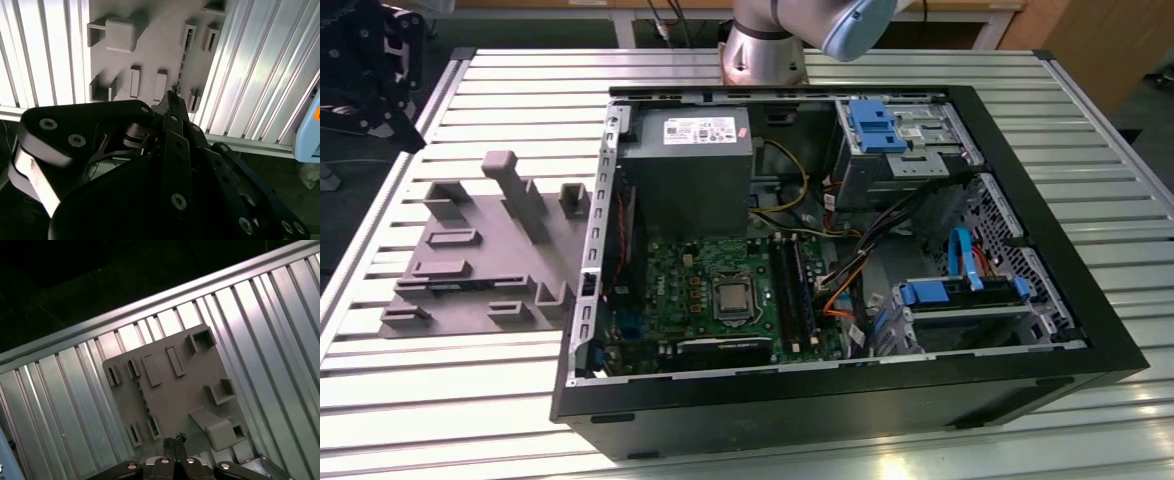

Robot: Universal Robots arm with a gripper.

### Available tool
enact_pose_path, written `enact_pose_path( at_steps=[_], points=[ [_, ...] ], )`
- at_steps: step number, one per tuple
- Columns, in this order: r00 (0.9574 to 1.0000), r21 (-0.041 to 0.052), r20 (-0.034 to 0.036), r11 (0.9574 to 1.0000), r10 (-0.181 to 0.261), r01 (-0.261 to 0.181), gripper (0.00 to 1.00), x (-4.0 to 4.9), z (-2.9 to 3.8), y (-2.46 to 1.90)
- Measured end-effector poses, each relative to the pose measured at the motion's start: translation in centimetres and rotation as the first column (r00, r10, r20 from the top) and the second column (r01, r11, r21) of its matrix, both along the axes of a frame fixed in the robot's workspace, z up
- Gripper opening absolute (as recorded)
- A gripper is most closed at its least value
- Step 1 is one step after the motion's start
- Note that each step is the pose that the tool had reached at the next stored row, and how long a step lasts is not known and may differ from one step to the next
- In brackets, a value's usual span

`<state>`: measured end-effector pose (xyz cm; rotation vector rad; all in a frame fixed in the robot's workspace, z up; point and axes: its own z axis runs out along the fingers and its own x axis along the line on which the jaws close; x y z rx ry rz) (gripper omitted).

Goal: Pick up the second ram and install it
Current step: 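Pick up the second ram and move it above second insertion slot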

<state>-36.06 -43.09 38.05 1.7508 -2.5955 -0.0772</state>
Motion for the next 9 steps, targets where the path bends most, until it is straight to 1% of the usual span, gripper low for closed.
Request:
enact_pose_path(
  at_steps=[2, 9],
  points=[
    [0.9999, 0.0, 0.0, 0.9999, 0.013, -0.013, 0.11, -0.01, 0.0, 0.0],
    [0.9998, 0.0001, 0.0002, 0.9998, 0.018, -0.018, 0.11, -0.02, -0.01, 0.0]
  ],
)
